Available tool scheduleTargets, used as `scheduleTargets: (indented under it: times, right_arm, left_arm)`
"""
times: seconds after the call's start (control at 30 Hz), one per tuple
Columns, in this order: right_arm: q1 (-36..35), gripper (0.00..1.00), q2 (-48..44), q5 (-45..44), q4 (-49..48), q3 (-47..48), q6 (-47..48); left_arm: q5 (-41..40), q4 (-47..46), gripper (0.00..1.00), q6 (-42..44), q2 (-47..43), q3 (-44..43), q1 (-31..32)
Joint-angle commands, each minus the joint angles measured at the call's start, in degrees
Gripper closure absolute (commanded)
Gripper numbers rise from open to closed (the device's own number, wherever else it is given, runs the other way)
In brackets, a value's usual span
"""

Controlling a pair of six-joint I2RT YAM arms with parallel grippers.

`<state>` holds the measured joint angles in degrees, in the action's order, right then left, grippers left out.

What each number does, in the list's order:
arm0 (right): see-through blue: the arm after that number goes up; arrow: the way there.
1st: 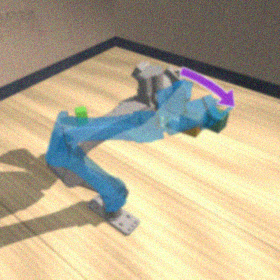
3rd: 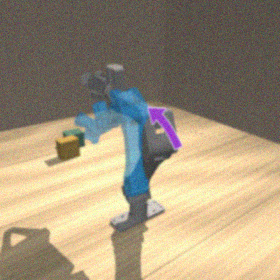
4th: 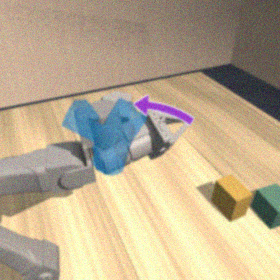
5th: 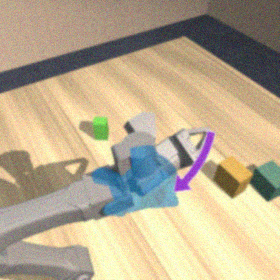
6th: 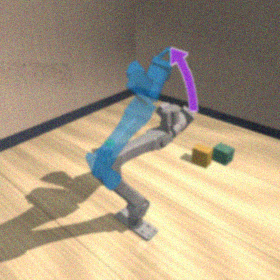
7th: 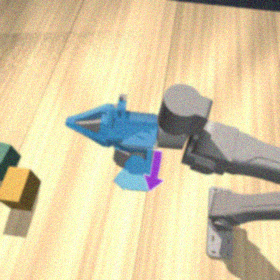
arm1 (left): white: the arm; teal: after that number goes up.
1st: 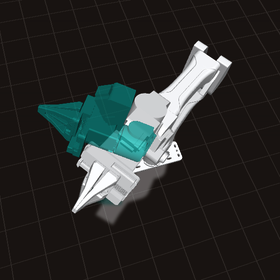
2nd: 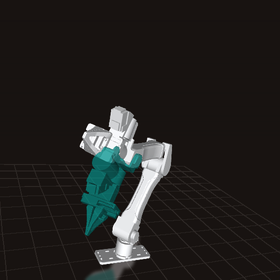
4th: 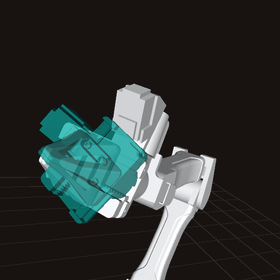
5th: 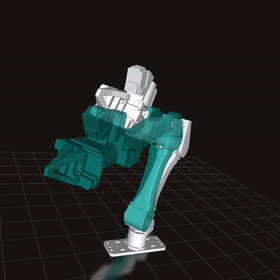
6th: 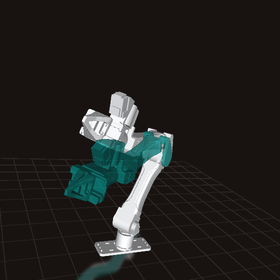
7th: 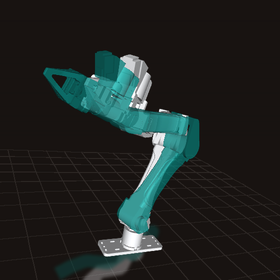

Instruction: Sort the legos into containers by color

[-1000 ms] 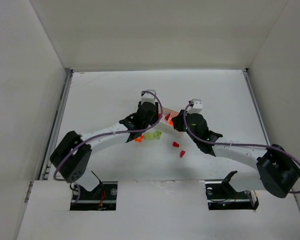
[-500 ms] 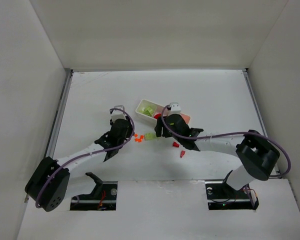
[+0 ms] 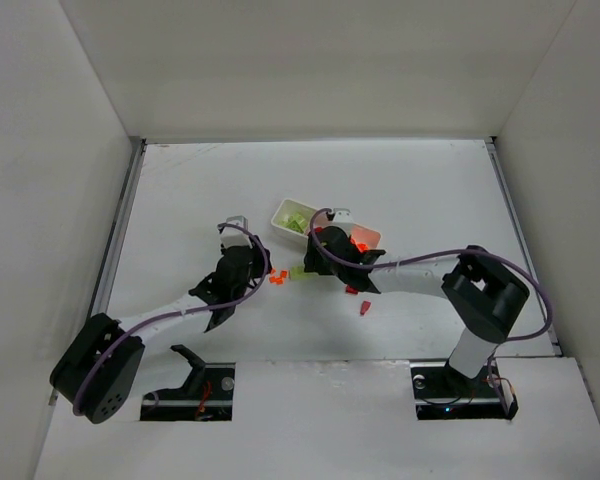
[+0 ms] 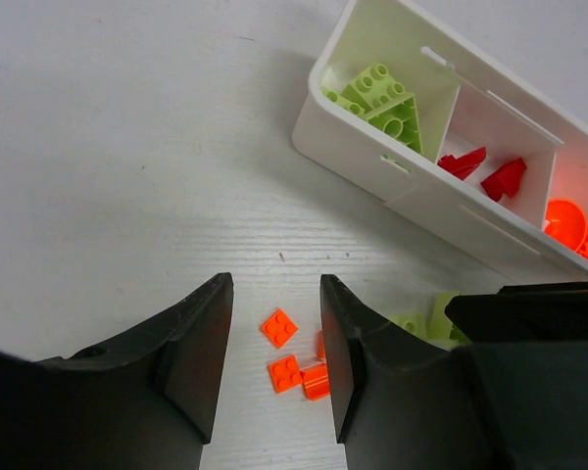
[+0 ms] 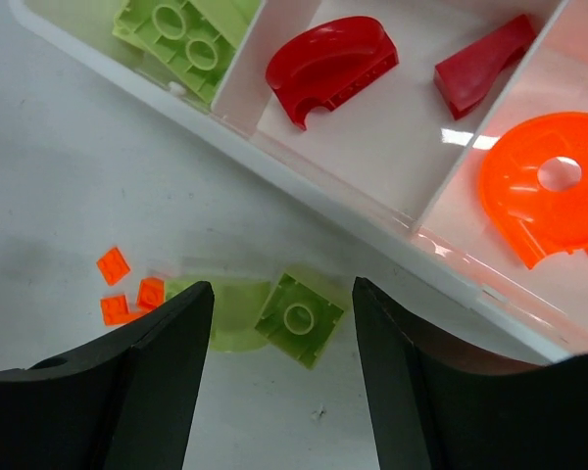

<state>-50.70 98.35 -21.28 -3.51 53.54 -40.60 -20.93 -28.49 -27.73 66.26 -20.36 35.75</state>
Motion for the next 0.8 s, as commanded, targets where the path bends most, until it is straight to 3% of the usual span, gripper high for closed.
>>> scheduleTargets:
  times: [0.0,0.23,0.43,0.57,0.77]
  right_arm:
    - [-0.4,0.37,0.4,-3.9,1.9,2.1,-4.0]
    - [-1.3,0.42,2.5,-6.5,5.2,3.5,-5.5]
    - [-1.6,0.61,4.9,-6.3,5.2,4.8,-6.1]
    - [-2.2,0.71,1.4,-8.8,5.7,3.1,-5.9]
    - [-4.7,0.72,-7.5,-11.6,7.7,0.5,-3.5]
  left_arm:
    - [1.4,-4.6,0.62,-0.7,-1.0,0.9,0.4]
    - [1.7,-5.2,0.60,-2.5,-3.9,2.6,-0.2]
    - [1.7,-5.2,0.60,-2.5,-3.2,2.5,-0.1]
    - [1.7,-5.7,0.59,-2.2,-2.8,2.5,0.6]
    - [1.9,-6.0,0.59,-2.3,-1.9,2.3,1.1]
